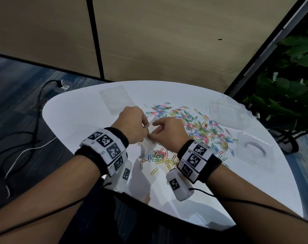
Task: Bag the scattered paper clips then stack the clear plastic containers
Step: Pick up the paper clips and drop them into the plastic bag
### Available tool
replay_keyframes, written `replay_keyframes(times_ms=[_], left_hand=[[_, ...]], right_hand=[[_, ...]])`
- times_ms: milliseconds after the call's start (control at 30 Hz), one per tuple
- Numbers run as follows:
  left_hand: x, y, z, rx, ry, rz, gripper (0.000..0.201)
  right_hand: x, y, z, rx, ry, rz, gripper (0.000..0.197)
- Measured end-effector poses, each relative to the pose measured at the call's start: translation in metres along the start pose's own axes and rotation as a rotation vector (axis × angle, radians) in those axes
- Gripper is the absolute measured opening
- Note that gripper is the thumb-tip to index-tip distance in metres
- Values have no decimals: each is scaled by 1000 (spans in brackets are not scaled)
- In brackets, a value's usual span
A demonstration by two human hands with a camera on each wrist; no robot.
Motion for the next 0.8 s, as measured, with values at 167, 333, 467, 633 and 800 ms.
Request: replay_keyframes(times_ms=[167, 333, 467, 633, 800], left_hand=[[5, 12, 15, -8, -76, 38, 22], [4, 19, 32, -27, -130, 29, 17], [5, 24, 38, 20, -139, 10, 17], [6, 35, 33, 54, -83, 43, 16], [5, 35, 27, 81, -14, 36, 14]], right_hand=[[-4, -22, 23, 605, 11, -120, 21], [-22, -116, 31, -175, 302, -397, 85], [-48, -157, 3, -350, 439, -435, 134], [-41, -153, -13, -444, 251, -214, 116], [-25, -145, -20, -639, 303, -54, 85]])
Point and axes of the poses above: each hand's wrist, its own x-axis towards the middle knuckle, its own z-axis out of the back of the hand, y = z × x, the point moved 4 cm from there along x, towards the middle knuckle, and after that the axes turned 5 degrees about z, right-handed, at the moved point
